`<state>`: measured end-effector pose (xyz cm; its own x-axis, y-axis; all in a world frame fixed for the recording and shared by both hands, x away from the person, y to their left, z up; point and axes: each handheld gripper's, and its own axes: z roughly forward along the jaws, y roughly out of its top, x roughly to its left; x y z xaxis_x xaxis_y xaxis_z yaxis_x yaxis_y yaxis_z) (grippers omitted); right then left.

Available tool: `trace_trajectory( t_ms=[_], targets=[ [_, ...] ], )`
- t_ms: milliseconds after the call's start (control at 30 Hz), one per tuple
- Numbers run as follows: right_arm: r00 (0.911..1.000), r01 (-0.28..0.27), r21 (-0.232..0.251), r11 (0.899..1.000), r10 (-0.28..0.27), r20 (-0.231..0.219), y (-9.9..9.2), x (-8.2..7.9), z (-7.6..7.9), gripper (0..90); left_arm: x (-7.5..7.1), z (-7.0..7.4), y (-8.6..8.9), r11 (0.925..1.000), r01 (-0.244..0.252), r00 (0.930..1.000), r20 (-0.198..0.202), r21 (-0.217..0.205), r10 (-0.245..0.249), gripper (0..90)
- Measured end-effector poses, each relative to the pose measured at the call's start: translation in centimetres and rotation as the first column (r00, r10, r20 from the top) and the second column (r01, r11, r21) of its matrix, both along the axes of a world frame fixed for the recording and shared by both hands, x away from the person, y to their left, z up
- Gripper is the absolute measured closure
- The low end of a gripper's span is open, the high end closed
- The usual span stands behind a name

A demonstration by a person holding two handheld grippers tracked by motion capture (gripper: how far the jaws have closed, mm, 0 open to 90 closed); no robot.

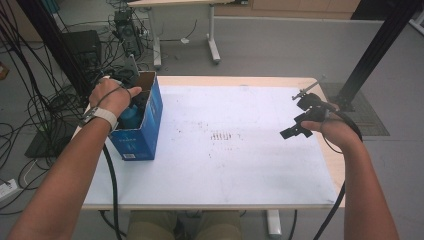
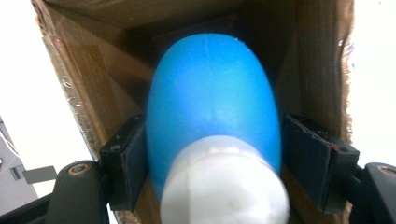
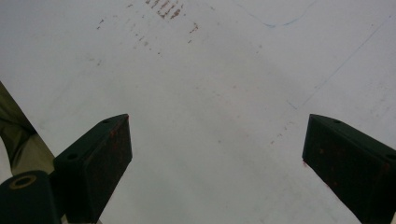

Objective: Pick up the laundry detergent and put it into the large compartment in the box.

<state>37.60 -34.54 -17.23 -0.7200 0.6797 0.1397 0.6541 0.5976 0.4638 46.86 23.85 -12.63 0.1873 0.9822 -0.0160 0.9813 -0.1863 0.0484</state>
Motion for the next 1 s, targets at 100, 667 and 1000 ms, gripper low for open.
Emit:
trace_trajectory(
  t_ms=[100, 667, 1000],
  targets=[
    [1.0000, 0.000, 0.000, 1.000, 0.000, 0.001, 0.0, 0.0, 0.1, 8.0, -0.2, 0.7, -0.1, 0.9999, 0.011, 0.9998, 0.015, 0.001, -0.011, 20.7],
    [1.0000, 0.007, -0.003, 1.000, -0.007, 0.005, -0.3, -0.4, 0.4, 8.0, -0.9, 3.9, -0.1, 0.9973, 0.072, 0.9959, 0.056, -0.010, -0.072, 11.0],
    [0.9997, 0.011, -0.001, 1.000, -0.011, 0.022, -0.5, -1.0, 1.2, 8.0, -1.5, 7.7, -0.2, 0.9915, 0.128, 0.9885, 0.084, -0.024, -0.125, 9.8]
  ],
)
